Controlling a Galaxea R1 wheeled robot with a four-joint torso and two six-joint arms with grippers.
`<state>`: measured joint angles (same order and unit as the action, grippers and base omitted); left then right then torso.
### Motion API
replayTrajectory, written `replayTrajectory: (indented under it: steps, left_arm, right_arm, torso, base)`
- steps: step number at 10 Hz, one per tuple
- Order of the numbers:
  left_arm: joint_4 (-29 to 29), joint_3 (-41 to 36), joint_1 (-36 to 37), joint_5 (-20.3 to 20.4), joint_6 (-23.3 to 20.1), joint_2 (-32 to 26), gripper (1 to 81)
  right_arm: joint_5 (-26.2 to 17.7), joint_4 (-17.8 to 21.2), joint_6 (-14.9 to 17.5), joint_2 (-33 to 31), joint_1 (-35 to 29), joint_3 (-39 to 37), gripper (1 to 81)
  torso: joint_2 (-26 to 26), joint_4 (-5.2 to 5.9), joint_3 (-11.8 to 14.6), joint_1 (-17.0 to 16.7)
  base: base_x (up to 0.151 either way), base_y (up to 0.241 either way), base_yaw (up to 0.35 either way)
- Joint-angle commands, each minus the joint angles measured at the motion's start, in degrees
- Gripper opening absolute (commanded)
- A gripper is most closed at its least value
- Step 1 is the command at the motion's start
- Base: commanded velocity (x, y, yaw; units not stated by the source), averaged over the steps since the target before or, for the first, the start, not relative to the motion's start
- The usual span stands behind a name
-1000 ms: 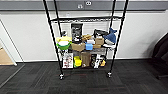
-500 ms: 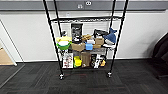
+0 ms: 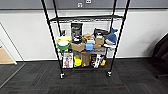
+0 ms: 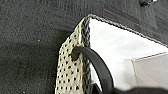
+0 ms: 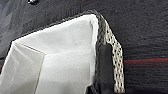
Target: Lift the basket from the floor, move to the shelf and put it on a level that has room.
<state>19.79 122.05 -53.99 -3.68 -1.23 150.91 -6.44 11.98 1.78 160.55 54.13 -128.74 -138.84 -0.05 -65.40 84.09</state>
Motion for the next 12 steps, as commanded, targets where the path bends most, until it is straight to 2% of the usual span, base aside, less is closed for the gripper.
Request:
replayTrajectory:
  steps: [1, 5, 12]
  left_arm:
    - [0.17, -3.92, 6.48, -2.12, 0.26, -1.13, 1.0]
    - [0.86, -3.75, 7.88, -2.12, 0.35, -0.69, 1.0]
    - [5.96, -4.01, 14.31, -4.32, 0.79, -2.01, 1.0]
  right_arm:
    - [-1.39, 1.38, -1.78, -4.15, -5.47, 6.39, 1.0]
    - [1.16, 1.38, -3.19, -7.85, -5.12, 10.1, 1.0]
    - [-0.24, 1.9, -3.45, -7.59, -11.79, 10.28, 1.0]
  torso:
    - [5.43, 0.0, 0.0, -3.5]
    - [13.38, 0.0, -0.02, -8.55]
    - [27.0, 0.0, -0.09, -17.2]
  base:
    - [0.0, 0.0, 0.0]
    - [0.0, 0.0, 0.0]
    - [0.0, 0.0, 0.0]
